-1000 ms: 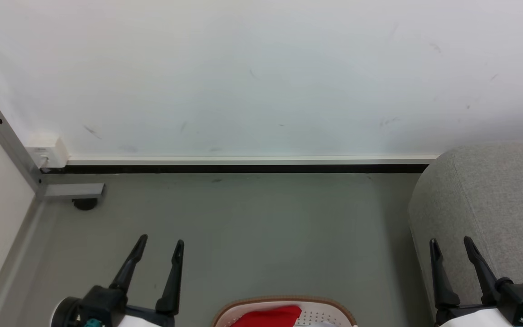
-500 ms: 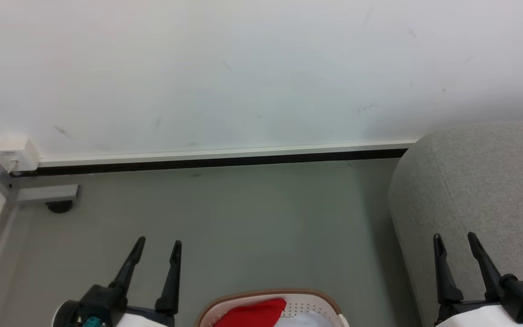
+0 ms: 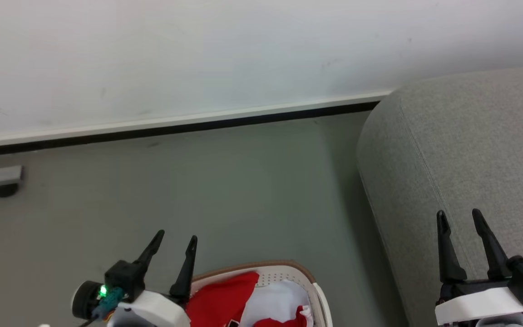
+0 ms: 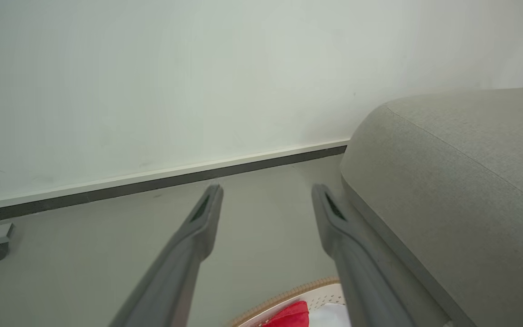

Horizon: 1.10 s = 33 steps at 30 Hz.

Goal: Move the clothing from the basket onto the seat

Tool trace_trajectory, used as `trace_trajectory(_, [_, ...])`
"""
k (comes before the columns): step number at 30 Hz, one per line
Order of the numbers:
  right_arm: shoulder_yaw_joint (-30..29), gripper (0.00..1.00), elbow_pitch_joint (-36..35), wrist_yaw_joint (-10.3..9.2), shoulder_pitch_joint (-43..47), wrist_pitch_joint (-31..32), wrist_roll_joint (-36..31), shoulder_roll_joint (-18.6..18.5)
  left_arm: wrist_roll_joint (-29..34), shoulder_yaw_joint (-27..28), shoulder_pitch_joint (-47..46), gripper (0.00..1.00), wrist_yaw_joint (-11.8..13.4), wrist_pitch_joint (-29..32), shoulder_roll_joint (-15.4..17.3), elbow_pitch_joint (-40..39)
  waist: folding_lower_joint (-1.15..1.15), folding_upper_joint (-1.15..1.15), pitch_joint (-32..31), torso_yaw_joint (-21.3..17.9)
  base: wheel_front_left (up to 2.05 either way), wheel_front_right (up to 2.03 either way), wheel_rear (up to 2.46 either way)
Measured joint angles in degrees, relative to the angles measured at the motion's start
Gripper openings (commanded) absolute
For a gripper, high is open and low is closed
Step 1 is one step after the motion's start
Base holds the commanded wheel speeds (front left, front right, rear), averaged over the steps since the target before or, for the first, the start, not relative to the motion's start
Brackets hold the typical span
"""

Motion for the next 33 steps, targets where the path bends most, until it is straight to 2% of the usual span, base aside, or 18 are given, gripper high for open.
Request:
trace_trajectory(4, [-0.1, 1.00, -1.1, 0.00, -1.5, 0.0, 0.5, 0.0, 0.4, -0.8, -3.4, 1.00, -0.2, 0.0, 1.3, 6.1, 0.00, 0.00, 3.2, -1.8, 0.00, 0.00, 0.00])
trace_trajectory(12, [1.0, 1.00, -3.3, 0.00, -5.0, 0.0, 2.6, -0.1, 2.0, -4.2, -10.9, 1.00, -0.3, 0.5, 3.4, 23.4, 0.01, 0.00, 10.6, -6.4, 0.00, 0.00, 0.00])
trace_trajectory(13, [1.0, 1.00, -3.6, 0.00, -5.6, 0.0, 3.0, -0.1, 2.7, -5.3, -13.2, 1.00, -0.3, 1.0, 3.8, 27.2, 0.01, 0.00, 12.5, -7.5, 0.00, 0.00, 0.00])
trace_trajectory(16, [1.0, 1.00, -4.0, 0.00, -6.1, 0.0, 3.3, -0.1, 3.8, -6.8, -15.1, 1.00, -0.3, 1.2, 4.4, 30.9, 0.01, 0.00, 14.2, -8.6, 0.00, 0.00, 0.00])
trace_trajectory(18, [1.2, 1.00, -4.3, 0.00, -6.9, 0.0, 4.0, -0.1, 6.4, -10.0, -17.0, 1.00, -0.3, 1.9, 4.6, 35.8, 0.01, 0.00, 16.6, -10.2, 0.00, 0.00, 0.00])
trace_trajectory(22, [1.3, 1.00, -4.9, 0.00, -7.5, 0.0, 5.3, -0.1, 7.7, -12.0, -20.0, 1.00, -0.4, 3.0, 4.7, 41.1, 0.01, 0.00, 19.6, -12.0, 0.00, 0.00, 0.00])
trace_trajectory(33, [3.6, 1.00, -6.6, 0.00, -9.4, 0.0, 8.9, -0.1, 11.4, -15.9, -26.9, 1.00, 1.9, 7.8, 7.5, 49.7, 0.01, 0.00, 27.6, -15.0, 0.00, 0.00, 0.00])
